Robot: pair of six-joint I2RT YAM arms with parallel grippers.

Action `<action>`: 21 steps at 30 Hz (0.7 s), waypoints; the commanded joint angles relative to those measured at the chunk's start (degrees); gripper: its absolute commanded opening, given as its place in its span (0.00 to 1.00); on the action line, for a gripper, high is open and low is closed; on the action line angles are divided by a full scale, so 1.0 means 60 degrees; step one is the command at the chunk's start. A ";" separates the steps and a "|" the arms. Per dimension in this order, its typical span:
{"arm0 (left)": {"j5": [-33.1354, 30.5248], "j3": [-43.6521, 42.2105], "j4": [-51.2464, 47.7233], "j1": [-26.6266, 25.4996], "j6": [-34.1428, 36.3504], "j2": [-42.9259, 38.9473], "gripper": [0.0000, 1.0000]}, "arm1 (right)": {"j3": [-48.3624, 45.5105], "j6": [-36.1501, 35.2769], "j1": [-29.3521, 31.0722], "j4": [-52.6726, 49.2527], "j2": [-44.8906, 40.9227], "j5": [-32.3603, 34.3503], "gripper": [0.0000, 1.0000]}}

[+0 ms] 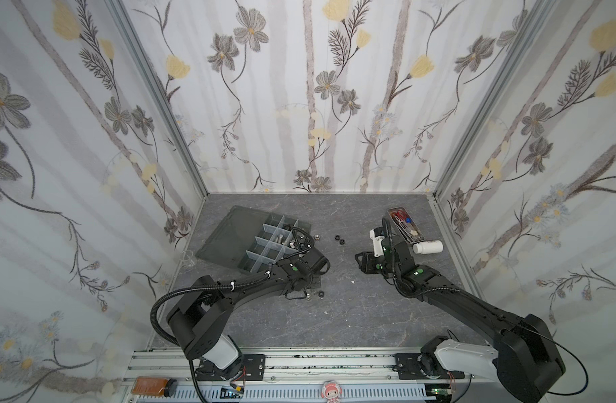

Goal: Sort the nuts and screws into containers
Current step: 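Close the left gripper on a silver hex nut and lift it over the box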

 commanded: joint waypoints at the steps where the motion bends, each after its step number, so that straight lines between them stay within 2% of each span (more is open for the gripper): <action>1: -0.0260 0.0174 -0.0471 0.0162 0.0085 -0.0340 0.23 | 0.0029 0.0040 0.0004 0.0245 -0.0084 -0.0136 0.48; 12: 0.0391 -0.0505 -0.0629 0.2521 0.0898 -0.1763 0.23 | 0.0058 0.0057 0.0064 0.0352 0.0048 -0.0472 0.48; 21: 0.0765 -0.0892 -0.0242 0.3845 0.1319 -0.1494 0.23 | 0.0265 -0.0004 0.0571 0.0371 0.0338 -0.0452 0.48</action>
